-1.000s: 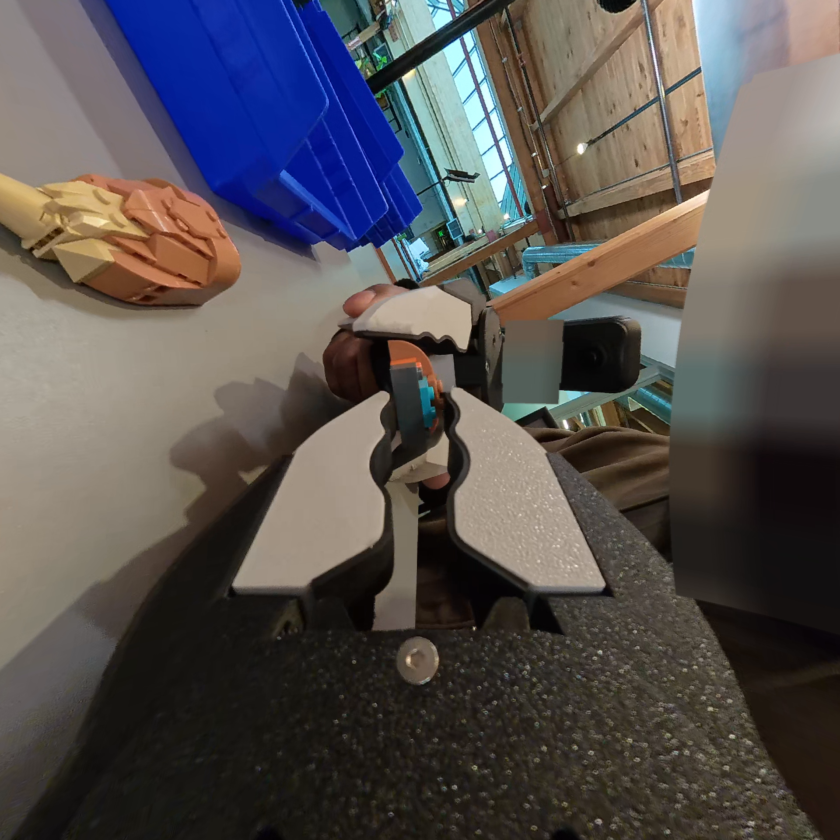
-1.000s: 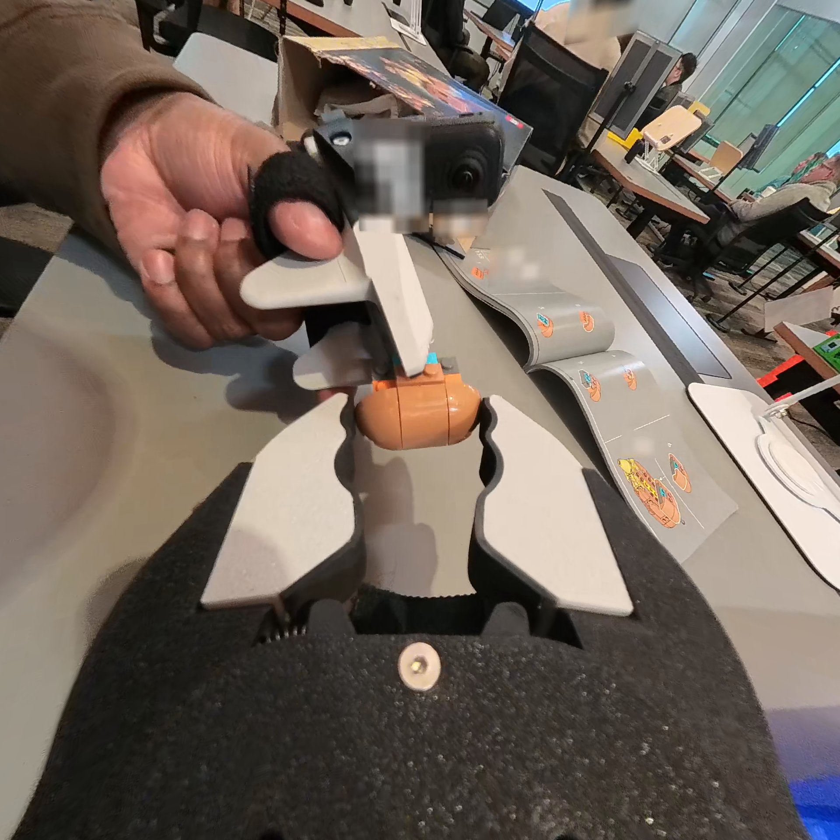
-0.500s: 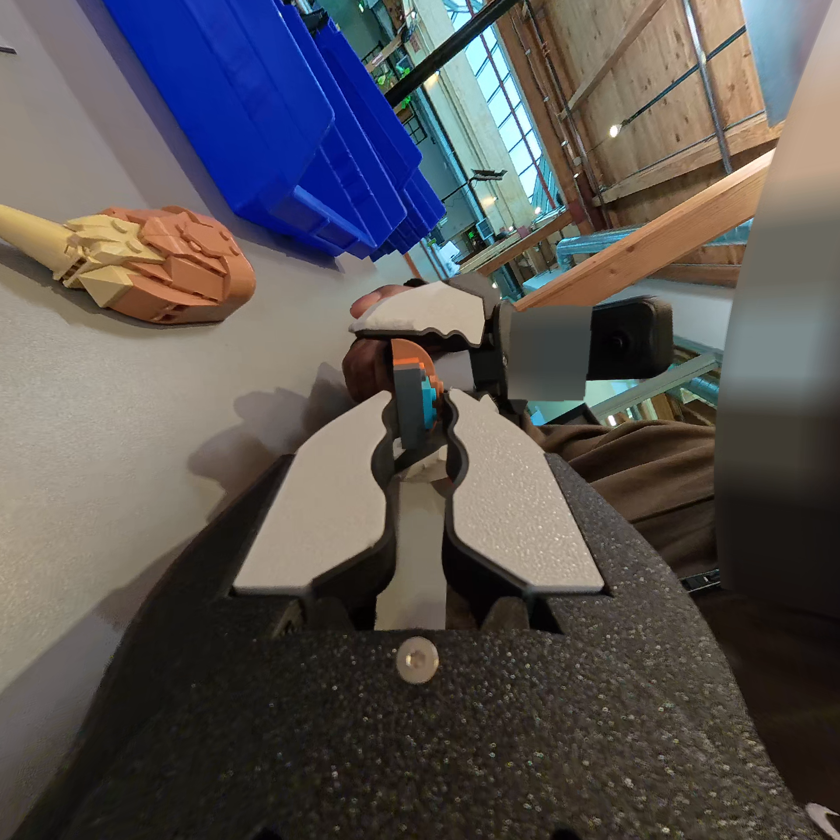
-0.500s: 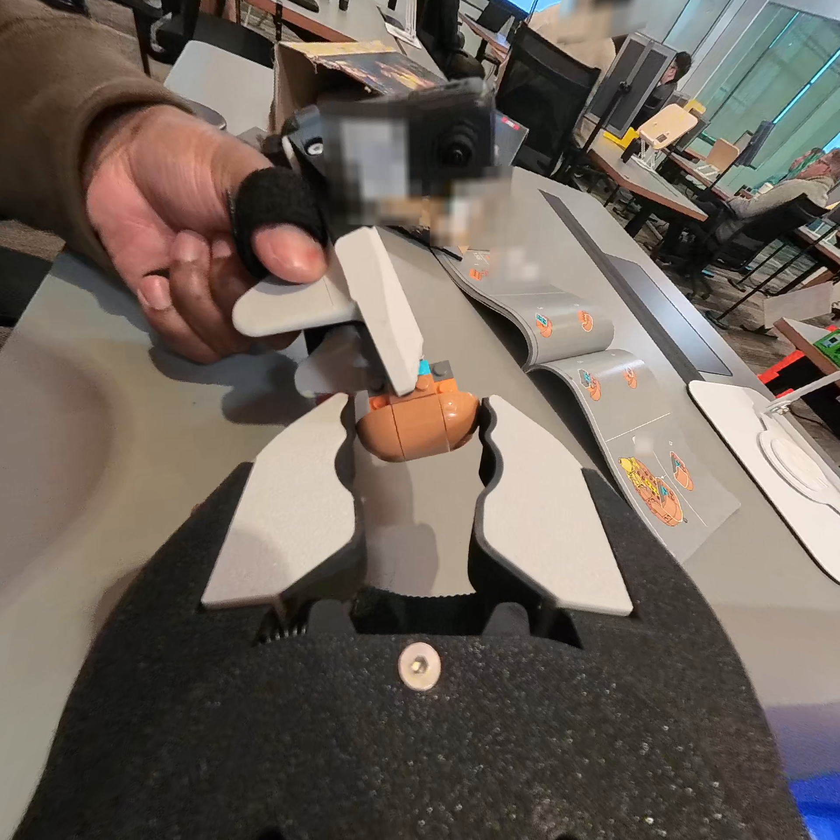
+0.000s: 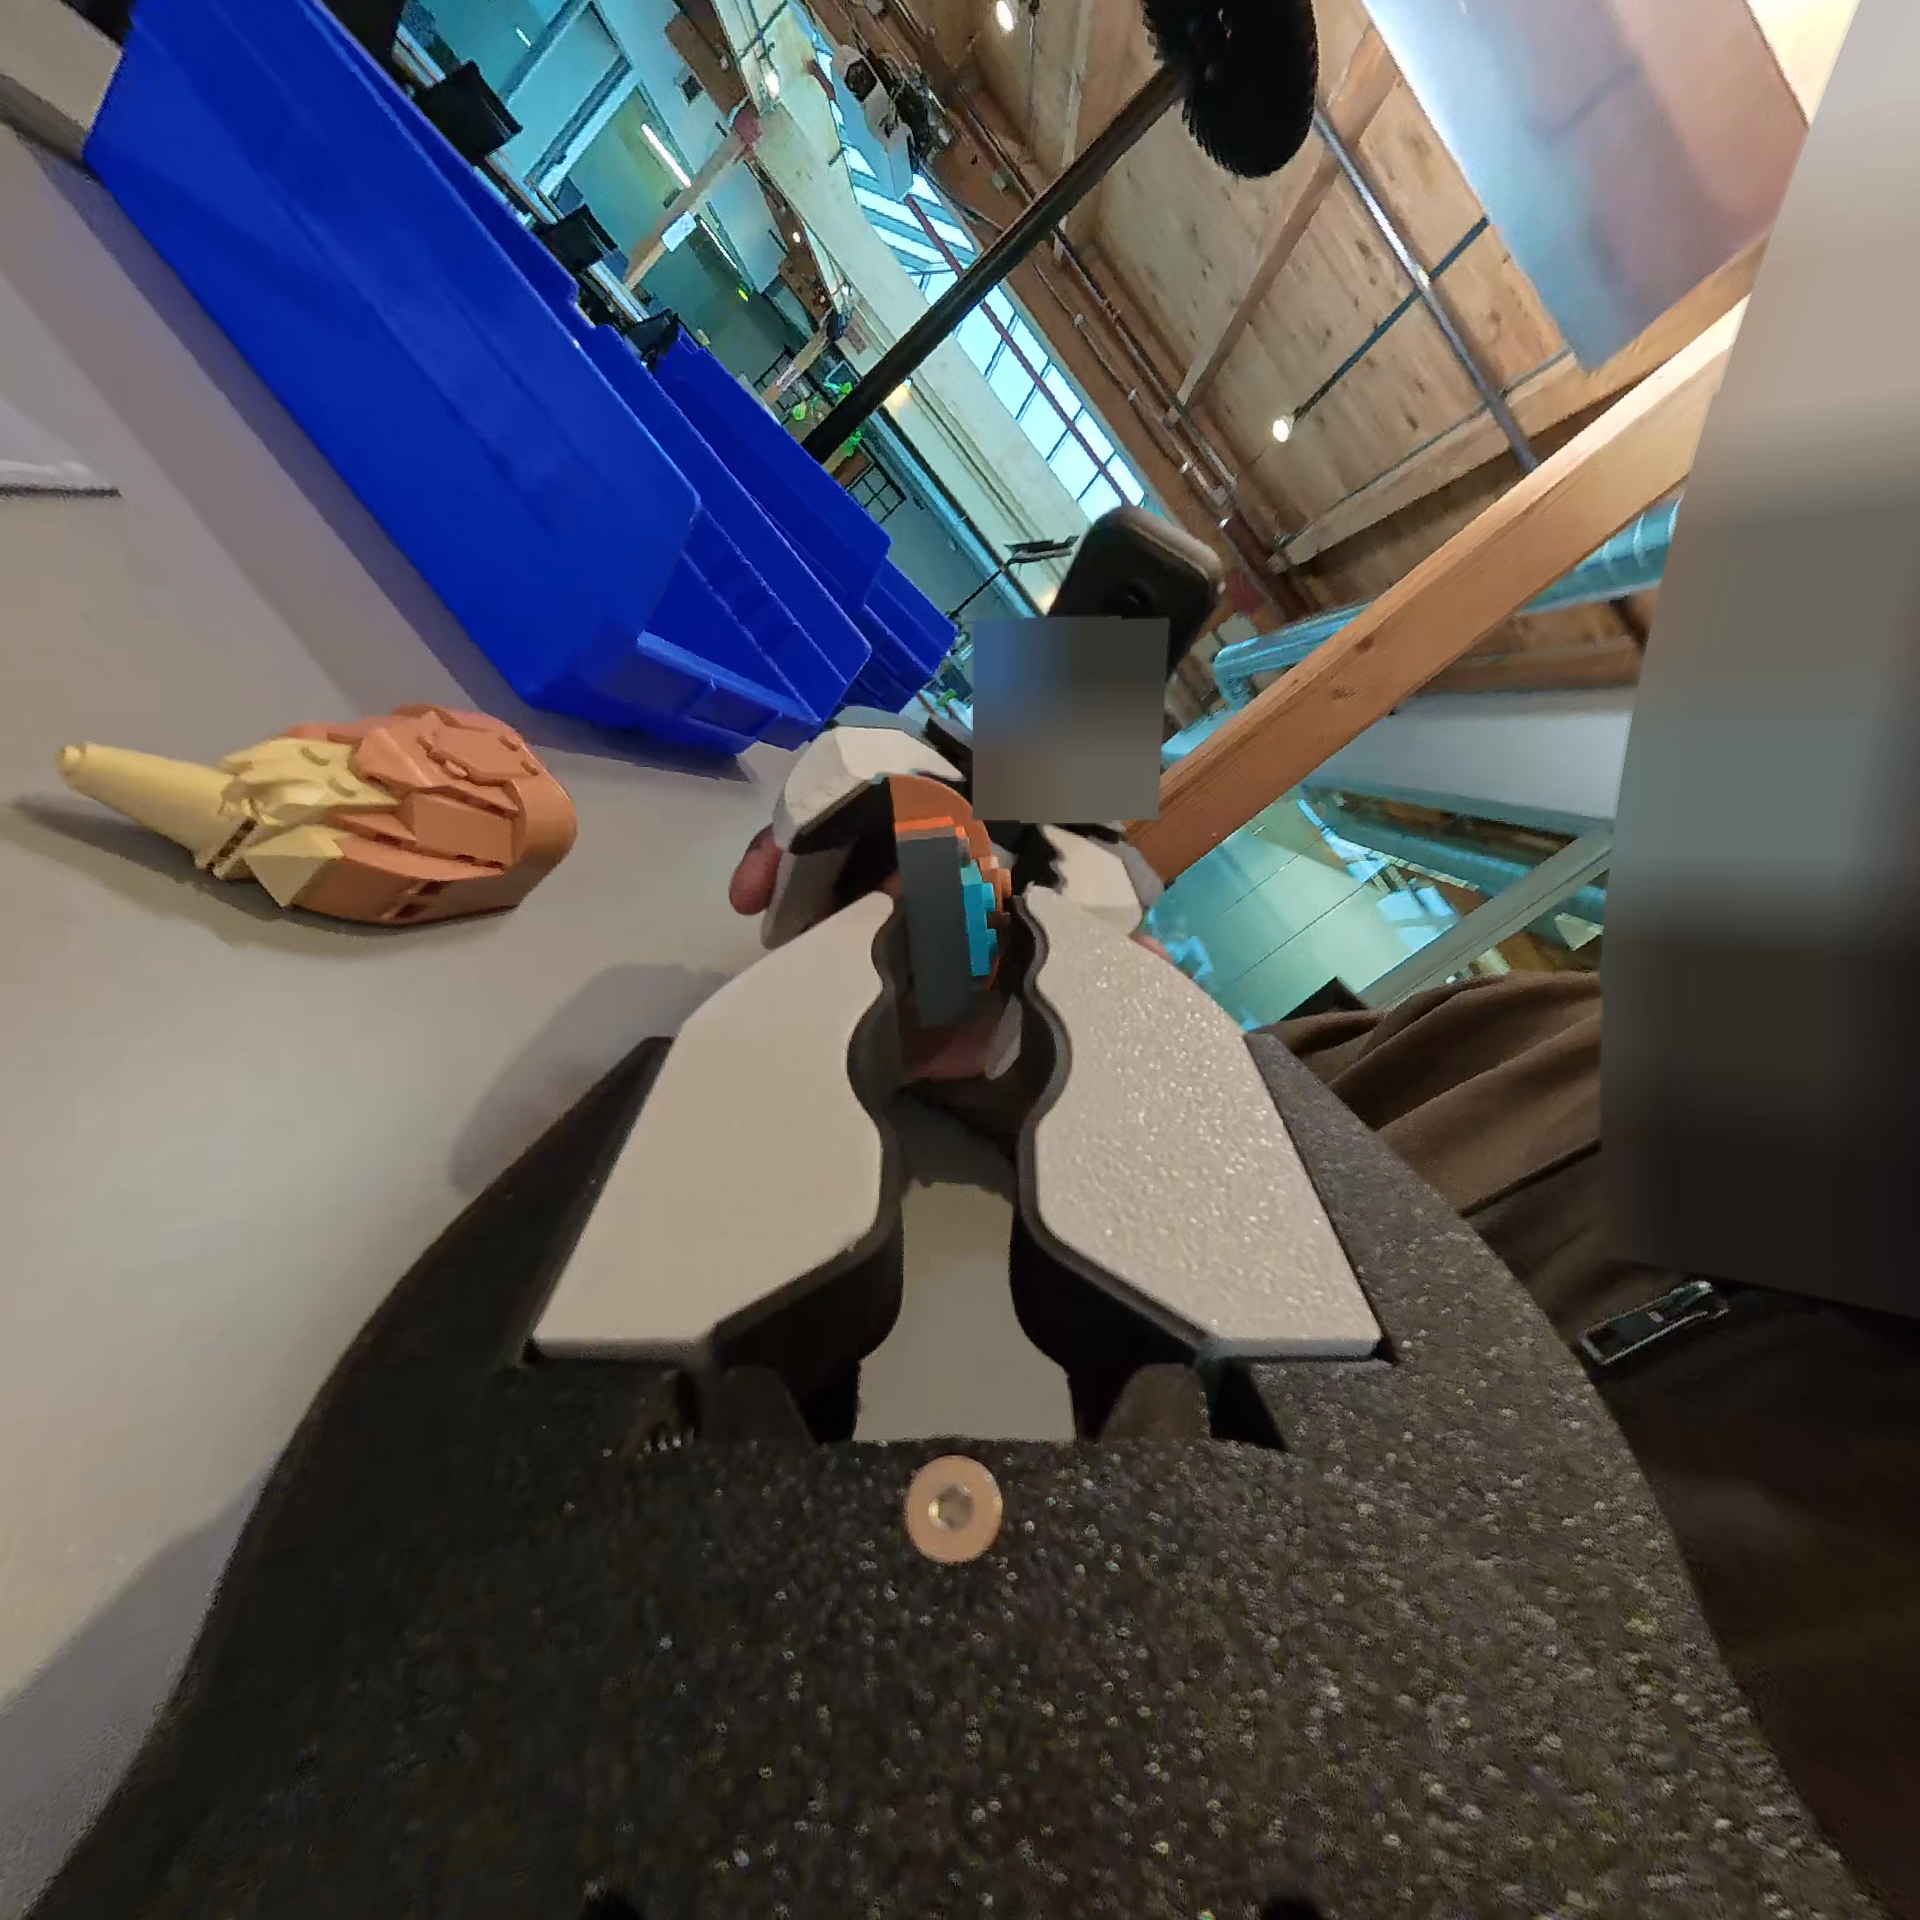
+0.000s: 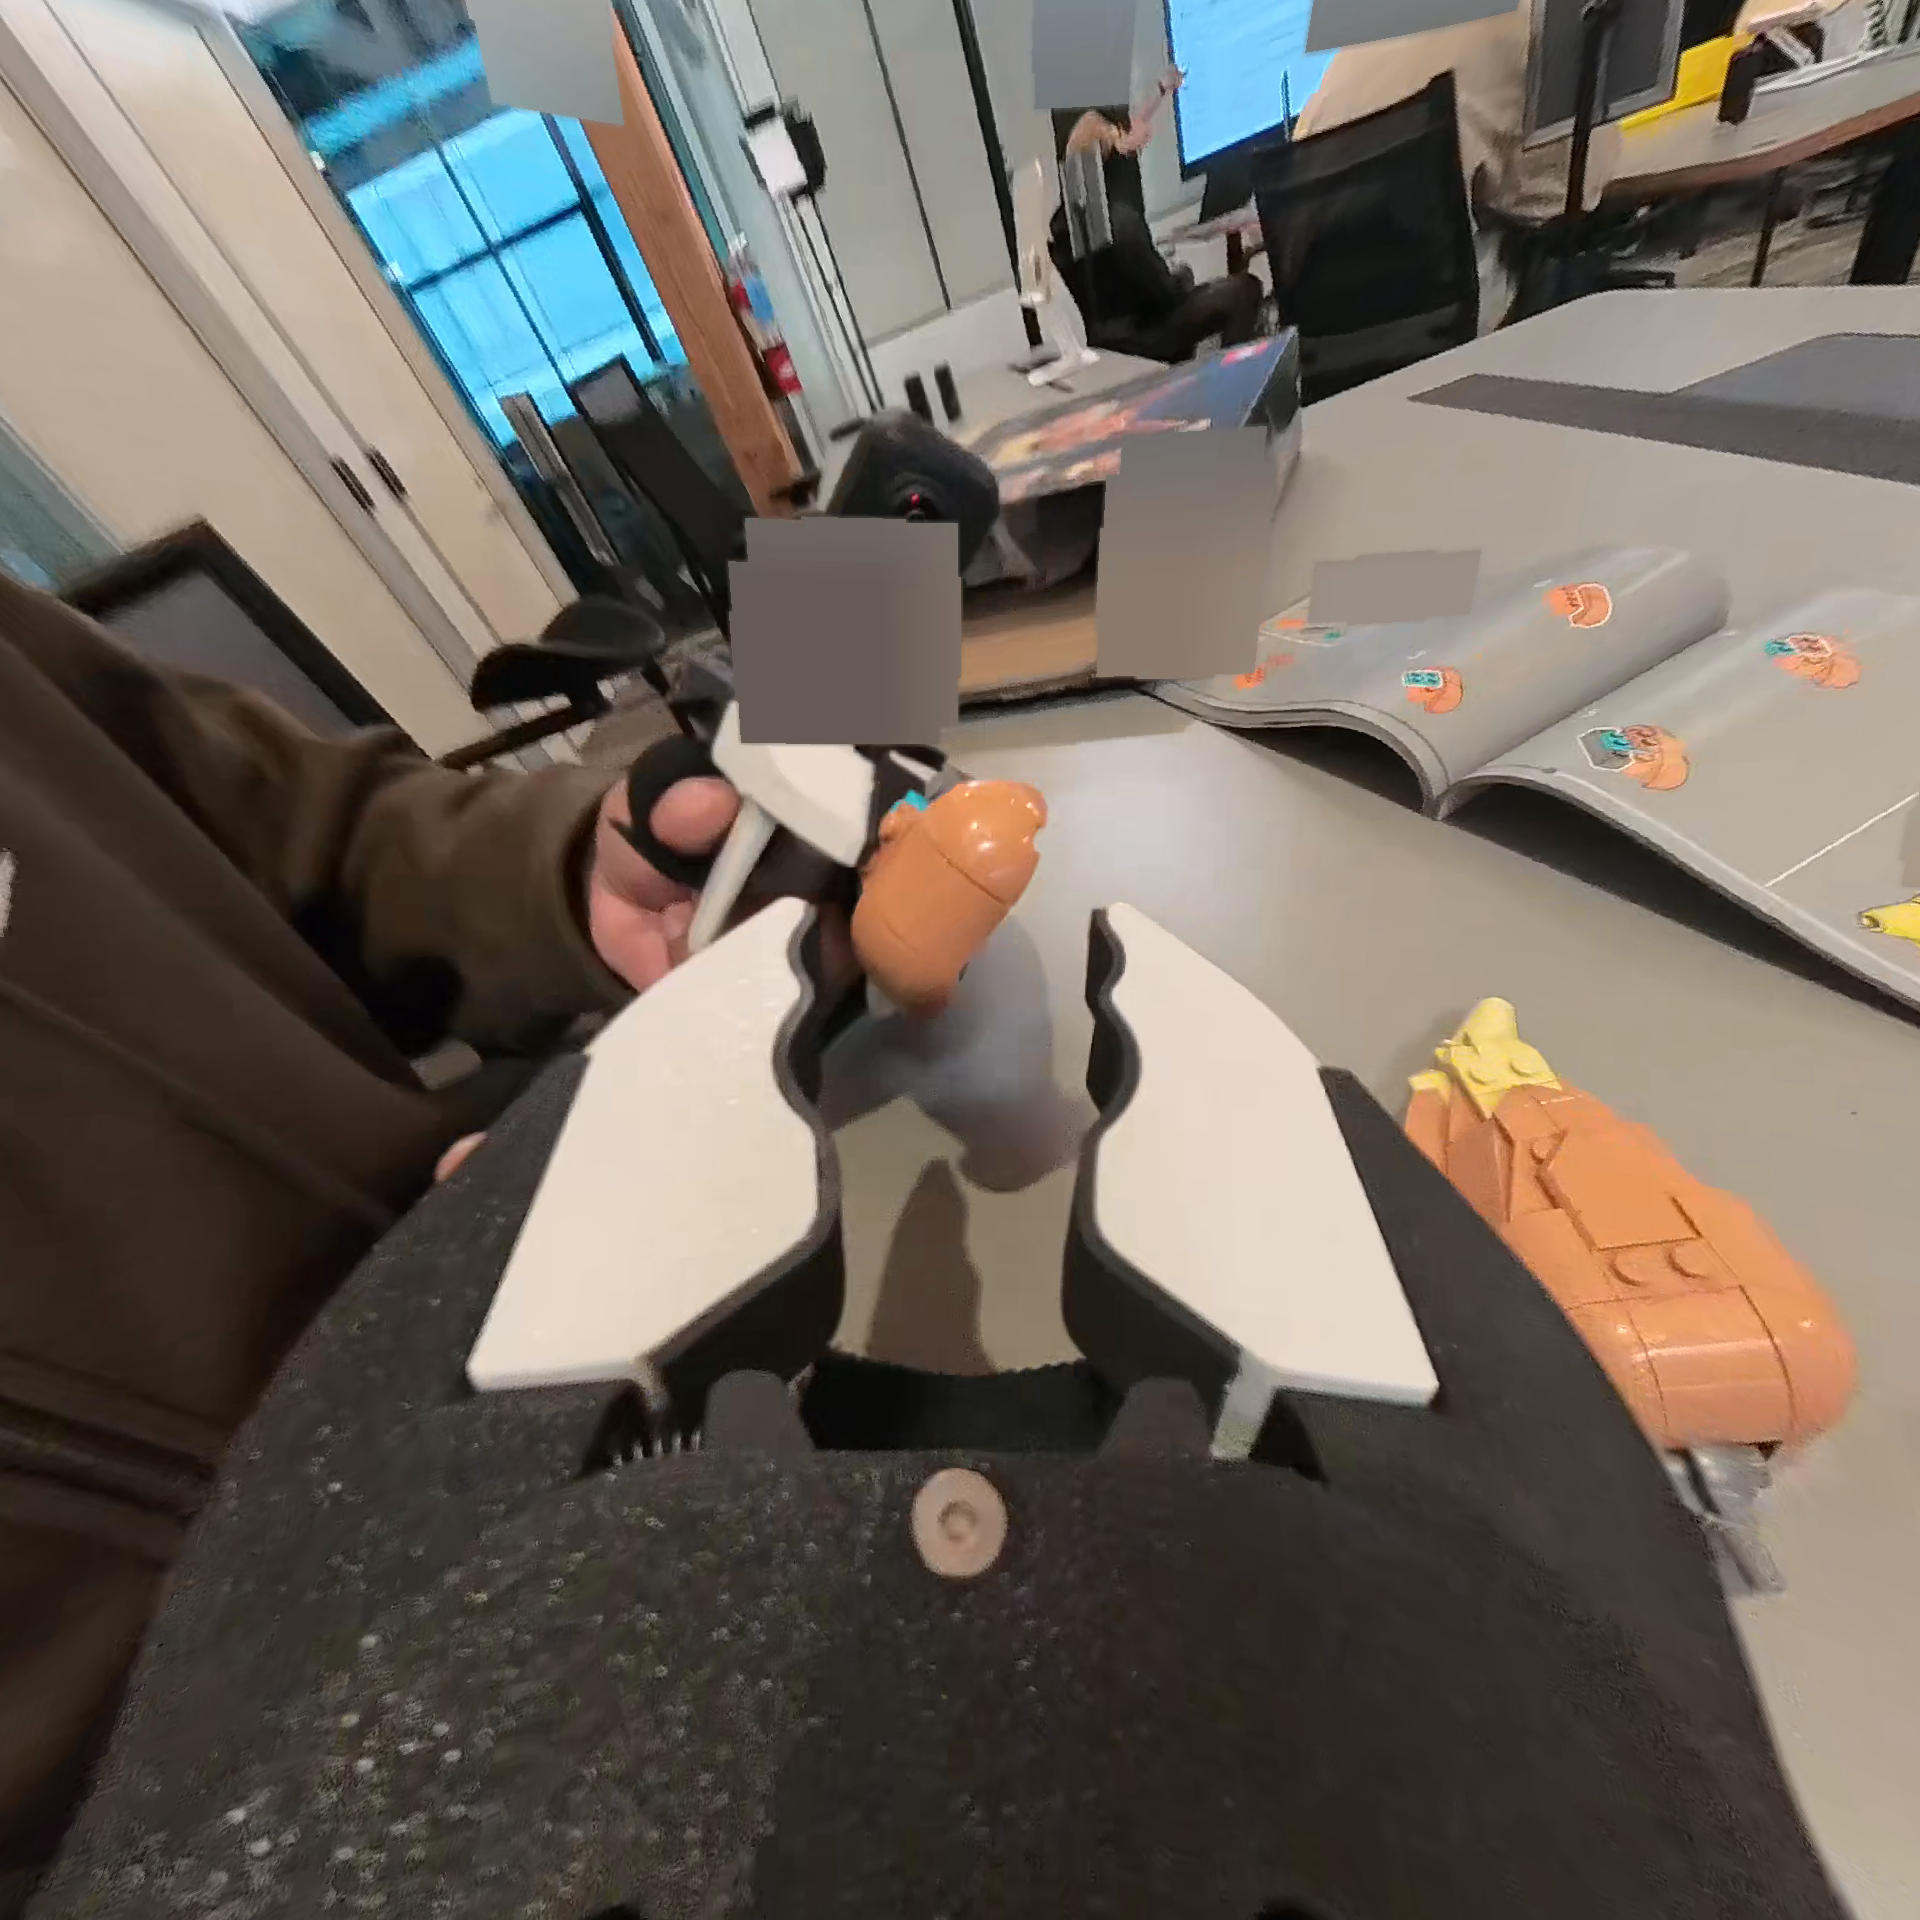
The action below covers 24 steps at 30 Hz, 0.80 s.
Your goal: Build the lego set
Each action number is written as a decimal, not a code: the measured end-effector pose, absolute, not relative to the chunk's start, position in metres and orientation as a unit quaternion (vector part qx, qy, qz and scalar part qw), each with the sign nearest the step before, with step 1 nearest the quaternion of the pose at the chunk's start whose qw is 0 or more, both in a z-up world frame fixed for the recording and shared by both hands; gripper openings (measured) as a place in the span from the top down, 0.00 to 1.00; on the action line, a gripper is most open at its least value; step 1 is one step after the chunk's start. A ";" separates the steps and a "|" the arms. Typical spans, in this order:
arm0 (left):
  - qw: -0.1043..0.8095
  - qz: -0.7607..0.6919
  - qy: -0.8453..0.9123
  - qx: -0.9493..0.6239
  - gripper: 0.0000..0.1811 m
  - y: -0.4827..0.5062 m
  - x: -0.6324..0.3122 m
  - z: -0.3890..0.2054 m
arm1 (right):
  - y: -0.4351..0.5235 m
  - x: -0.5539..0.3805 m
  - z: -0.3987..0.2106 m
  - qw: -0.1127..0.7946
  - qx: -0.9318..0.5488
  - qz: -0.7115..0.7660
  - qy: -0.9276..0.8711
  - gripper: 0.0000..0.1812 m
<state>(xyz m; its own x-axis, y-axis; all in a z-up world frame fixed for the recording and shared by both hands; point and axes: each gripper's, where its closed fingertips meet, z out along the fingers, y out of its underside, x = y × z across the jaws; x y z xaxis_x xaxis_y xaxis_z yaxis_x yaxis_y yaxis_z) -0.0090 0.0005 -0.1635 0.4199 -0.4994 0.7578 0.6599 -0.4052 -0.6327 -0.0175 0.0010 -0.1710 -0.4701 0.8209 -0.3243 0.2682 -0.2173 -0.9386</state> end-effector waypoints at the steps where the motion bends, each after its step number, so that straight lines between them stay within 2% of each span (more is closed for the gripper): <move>1: 0.546 -0.525 -0.051 -0.651 0.90 0.000 -0.008 -0.164 | 0.003 -0.018 -0.169 0.219 -0.467 0.633 -0.578 0.74; 13: 0.567 -0.417 0.063 -0.708 0.90 -0.002 0.000 -0.172 | 0.006 -0.016 -0.167 0.213 -0.459 0.646 -0.571 0.79; 20: 0.570 -0.391 0.075 -0.719 0.90 -0.001 -0.001 -0.172 | 0.000 -0.014 -0.165 0.224 -0.441 0.644 -0.584 0.86; 24: 0.570 -0.377 0.088 -0.724 0.90 -0.003 0.000 -0.169 | -0.002 -0.012 -0.162 0.222 -0.433 0.650 -0.584 0.87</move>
<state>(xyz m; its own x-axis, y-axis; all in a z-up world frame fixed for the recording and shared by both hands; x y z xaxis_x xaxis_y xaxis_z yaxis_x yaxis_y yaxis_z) 0.0004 -0.0028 -0.1692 0.7002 -0.5579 0.4454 0.3021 -0.3338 -0.8929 -0.0122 -0.0022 -0.1620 -0.5259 0.7948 -0.3028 0.2168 -0.2190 -0.9513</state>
